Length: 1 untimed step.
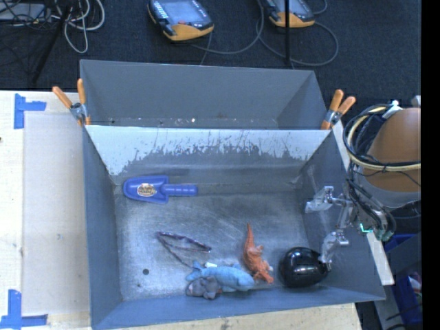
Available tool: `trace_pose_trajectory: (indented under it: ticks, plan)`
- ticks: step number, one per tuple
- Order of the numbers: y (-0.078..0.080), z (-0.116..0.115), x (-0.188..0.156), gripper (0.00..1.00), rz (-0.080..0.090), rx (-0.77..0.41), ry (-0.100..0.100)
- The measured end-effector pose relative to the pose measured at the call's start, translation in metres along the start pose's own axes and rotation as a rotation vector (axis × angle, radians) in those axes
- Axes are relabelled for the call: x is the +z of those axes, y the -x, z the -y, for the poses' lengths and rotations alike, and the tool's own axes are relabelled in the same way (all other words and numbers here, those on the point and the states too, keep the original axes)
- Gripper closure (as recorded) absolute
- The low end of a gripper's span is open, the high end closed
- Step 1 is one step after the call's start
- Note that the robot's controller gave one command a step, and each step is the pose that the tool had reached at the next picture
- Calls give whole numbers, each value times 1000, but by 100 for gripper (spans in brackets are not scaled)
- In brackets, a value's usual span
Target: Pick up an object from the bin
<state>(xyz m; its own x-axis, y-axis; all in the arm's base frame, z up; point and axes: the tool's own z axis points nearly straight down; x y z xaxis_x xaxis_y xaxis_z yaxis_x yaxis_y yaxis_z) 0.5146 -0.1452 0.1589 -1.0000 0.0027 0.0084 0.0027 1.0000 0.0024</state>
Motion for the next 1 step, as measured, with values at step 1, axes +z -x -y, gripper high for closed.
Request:
trace_pose_trajectory:
  ticks: [1]
  plan:
    - [2,0,-4,0,7,-4,-2]
